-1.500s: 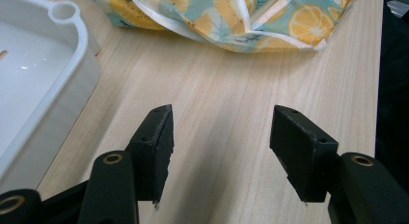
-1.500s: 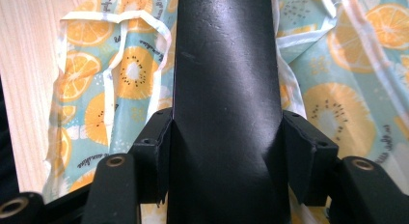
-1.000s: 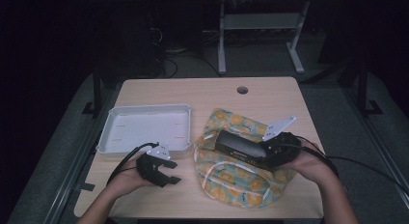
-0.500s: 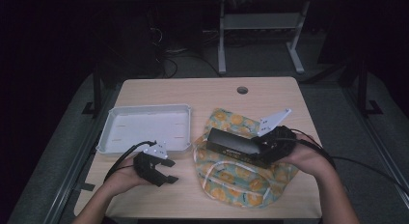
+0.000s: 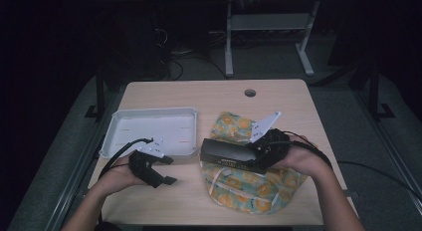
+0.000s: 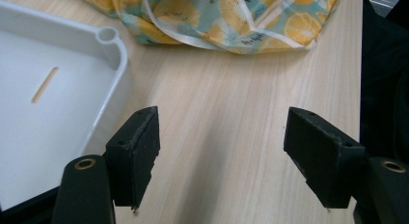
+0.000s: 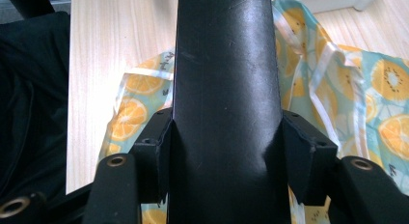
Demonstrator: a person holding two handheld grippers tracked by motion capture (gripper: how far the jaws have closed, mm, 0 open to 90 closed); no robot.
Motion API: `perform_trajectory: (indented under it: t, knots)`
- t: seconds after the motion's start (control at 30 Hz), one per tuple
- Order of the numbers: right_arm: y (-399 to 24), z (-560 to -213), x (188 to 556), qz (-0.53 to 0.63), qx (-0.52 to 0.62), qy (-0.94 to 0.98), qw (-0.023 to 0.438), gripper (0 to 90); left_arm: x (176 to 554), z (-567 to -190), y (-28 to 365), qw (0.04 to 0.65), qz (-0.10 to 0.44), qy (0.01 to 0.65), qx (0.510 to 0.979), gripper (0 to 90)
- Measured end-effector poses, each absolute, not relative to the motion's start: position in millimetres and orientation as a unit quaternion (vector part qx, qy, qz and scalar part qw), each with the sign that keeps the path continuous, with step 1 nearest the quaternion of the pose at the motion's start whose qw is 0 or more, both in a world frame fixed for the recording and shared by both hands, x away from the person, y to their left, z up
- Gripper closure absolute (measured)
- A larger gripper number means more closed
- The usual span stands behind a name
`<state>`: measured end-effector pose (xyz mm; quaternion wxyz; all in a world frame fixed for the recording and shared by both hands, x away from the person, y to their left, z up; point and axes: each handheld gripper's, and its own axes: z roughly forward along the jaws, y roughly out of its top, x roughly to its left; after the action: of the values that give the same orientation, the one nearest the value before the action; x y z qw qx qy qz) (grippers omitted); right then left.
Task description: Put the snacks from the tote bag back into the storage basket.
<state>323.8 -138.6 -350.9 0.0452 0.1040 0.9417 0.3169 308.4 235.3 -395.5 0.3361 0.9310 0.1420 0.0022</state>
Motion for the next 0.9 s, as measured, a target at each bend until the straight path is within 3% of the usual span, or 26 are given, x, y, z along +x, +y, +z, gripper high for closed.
perform_trajectory:
  t: [0.9]
  knots:
    - [-92.7,-354.4,332.5,0.295,0.041,0.955,0.018,42.1,317.7,-343.5,219.2,0.304,0.009,0.073,0.950,28.4]
